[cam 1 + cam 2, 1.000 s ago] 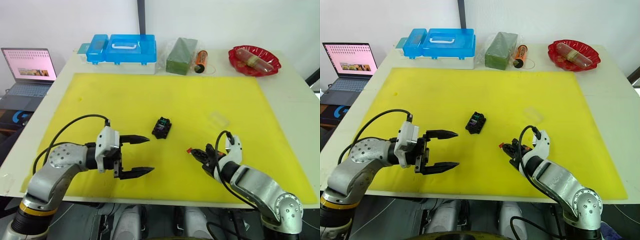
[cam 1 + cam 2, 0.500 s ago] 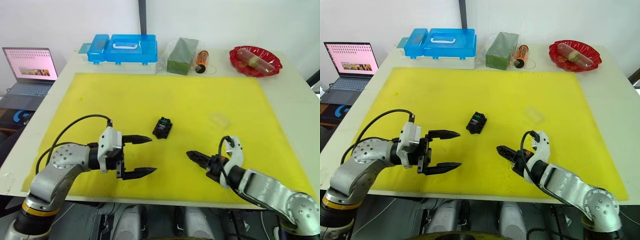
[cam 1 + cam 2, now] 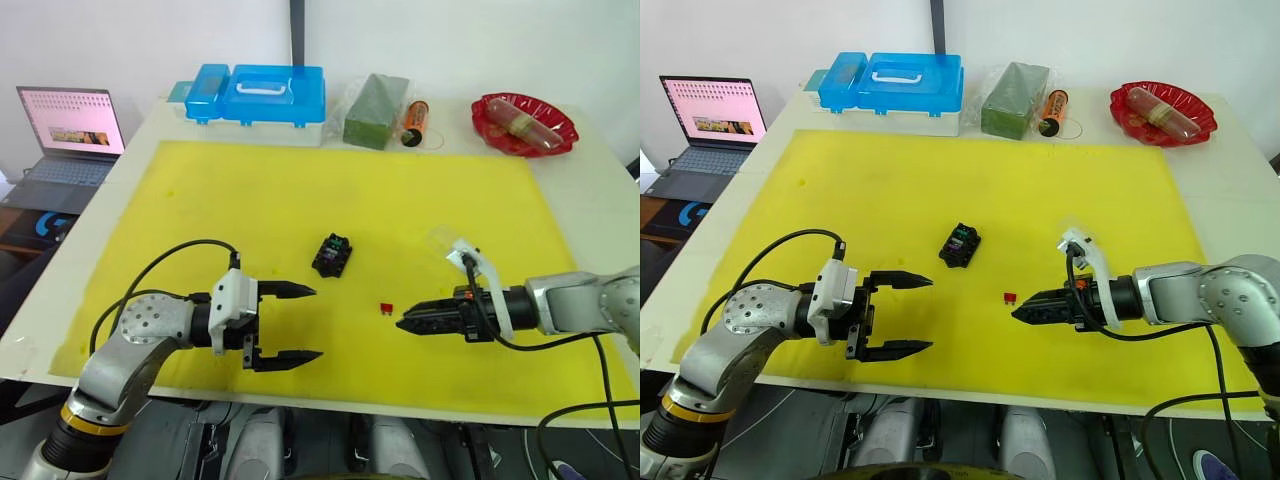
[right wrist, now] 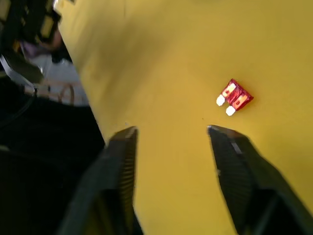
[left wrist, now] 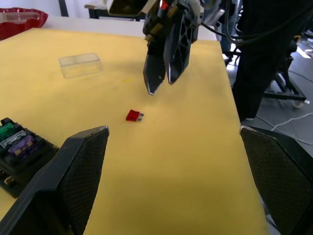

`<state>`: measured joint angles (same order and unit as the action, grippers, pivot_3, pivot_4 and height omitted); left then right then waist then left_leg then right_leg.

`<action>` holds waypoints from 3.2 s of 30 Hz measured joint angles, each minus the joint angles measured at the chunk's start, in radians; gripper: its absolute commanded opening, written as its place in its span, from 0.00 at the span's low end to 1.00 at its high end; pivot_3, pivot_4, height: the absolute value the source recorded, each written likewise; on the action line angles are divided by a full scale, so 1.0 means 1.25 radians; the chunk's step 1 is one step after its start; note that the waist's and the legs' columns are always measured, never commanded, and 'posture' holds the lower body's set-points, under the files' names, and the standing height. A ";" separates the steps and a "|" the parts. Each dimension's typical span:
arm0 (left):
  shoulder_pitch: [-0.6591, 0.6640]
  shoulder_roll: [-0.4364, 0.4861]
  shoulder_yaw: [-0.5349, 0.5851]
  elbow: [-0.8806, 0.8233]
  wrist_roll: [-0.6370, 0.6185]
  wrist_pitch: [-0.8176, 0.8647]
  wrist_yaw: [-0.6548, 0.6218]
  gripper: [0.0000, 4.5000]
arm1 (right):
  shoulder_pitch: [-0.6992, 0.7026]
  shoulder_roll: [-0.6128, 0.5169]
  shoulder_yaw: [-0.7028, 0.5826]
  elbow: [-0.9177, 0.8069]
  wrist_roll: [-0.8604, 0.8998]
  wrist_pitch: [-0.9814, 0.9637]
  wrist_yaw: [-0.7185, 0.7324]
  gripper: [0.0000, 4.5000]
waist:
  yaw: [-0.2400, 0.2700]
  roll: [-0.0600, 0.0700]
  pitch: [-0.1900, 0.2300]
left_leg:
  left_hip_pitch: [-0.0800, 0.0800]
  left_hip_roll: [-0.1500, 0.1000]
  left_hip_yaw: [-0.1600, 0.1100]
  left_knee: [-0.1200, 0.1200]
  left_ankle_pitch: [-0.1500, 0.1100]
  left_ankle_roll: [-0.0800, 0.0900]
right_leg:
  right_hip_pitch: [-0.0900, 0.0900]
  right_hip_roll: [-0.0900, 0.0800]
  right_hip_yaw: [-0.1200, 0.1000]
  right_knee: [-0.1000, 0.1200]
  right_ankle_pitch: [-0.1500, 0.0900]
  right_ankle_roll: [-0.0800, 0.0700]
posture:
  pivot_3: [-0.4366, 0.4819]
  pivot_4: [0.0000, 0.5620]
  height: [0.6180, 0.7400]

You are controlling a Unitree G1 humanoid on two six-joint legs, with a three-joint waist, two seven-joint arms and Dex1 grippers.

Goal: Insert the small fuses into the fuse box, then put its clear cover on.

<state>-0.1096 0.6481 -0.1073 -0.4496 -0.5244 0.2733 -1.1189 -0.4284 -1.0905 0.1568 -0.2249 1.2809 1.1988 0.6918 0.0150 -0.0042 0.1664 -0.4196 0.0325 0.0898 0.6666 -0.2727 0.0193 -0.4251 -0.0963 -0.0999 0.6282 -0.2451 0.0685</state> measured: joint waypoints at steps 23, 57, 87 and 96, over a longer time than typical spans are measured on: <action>-0.042 -0.005 -0.023 -0.026 0.008 0.034 0.032 1.00 | -0.114 0.124 0.084 0.169 -0.385 -0.037 0.282 0.48 | -0.001 0.000 0.000 | 0.001 0.000 0.000 0.001 0.000 0.000 | 0.000 0.000 -0.001 0.002 0.001 0.001 | 0.48 0.27 1.00; -0.030 -0.018 -0.020 -0.022 -0.002 0.033 0.052 1.00 | -0.157 0.229 -0.026 0.087 -0.426 0.083 0.271 0.01 | -0.004 0.000 0.000 | 0.003 0.000 0.000 0.001 0.000 0.000 | 0.002 0.000 -0.001 0.003 0.002 0.001 | 0.48 0.27 1.00; -0.176 -0.151 0.048 0.285 0.080 -0.018 0.152 1.00 | -0.293 0.432 0.105 0.136 -0.734 -0.268 0.044 0.01 | -0.004 -0.001 -0.001 | 0.004 0.000 0.001 0.001 0.002 -0.002 | 0.003 0.000 -0.002 0.004 0.003 0.002 | 0.48 0.27 1.00; -0.176 -0.152 0.048 0.290 0.081 -0.018 0.151 1.00 | -0.283 0.432 0.114 0.161 -0.773 -0.311 0.082 0.01 | -0.004 -0.001 -0.001 | 0.004 0.000 0.001 0.001 0.002 -0.002 | 0.003 0.000 -0.002 0.004 0.003 0.002 | 0.48 0.27 1.00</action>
<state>-0.3292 0.4581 -0.0476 -0.0870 -0.4237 0.2509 -0.9297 -0.7821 -0.5504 0.2989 -0.0237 0.3150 0.8106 0.7939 0.0099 -0.0048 0.1650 -0.4148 0.0321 0.0910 0.6676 -0.2706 0.0166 -0.4213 -0.0962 -0.1020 0.6328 -0.2415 0.0716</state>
